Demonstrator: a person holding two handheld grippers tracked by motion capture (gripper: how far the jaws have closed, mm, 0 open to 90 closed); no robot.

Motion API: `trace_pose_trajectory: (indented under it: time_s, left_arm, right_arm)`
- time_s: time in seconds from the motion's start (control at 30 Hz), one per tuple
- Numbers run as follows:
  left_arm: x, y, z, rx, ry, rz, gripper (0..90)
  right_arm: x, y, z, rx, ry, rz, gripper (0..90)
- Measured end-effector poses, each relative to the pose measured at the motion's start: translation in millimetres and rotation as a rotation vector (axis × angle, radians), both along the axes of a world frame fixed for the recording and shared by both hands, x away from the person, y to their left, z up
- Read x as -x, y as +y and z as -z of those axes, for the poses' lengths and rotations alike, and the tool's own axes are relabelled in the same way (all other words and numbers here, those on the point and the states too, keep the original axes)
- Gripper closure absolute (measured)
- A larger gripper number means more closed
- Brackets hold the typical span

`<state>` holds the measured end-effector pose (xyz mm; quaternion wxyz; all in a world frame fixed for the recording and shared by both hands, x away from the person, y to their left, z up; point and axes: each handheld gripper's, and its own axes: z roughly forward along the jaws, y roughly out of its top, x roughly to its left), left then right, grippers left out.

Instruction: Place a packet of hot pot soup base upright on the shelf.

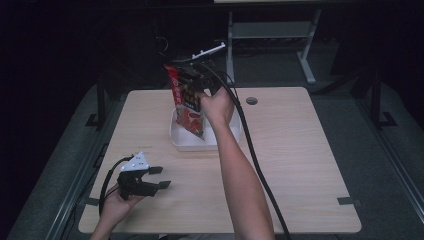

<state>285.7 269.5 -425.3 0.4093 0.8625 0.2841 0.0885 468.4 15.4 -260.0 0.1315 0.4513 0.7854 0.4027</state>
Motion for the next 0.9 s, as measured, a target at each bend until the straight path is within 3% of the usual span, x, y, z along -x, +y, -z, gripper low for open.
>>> trace_pose_trajectory:
  time_s: [0.2,0.57,0.7,0.9]
  left_arm:
    - [-0.1,-0.8,0.9,-0.005,0.0,0.001,38.1]
    - [-1.1,0.9,2.1,-0.011,-0.003,-0.006,37.8]
    - [-1.3,0.6,2.4,-0.013,-0.003,-0.008,37.5]
    - [-0.9,-0.7,1.7,-0.016,-0.005,-0.009,37.6]
  right_arm:
    - [-0.3,7.1,10.3,0.018,-0.011,0.002,70.7]
    - [-1.2,10.0,46.2,0.028,0.026,-0.014,66.6]
    - [-1.7,5.0,47.0,-0.003,0.061,-0.027,62.9]
    - [1.9,1.0,46.1,0.026,0.068,-0.053,64.6]
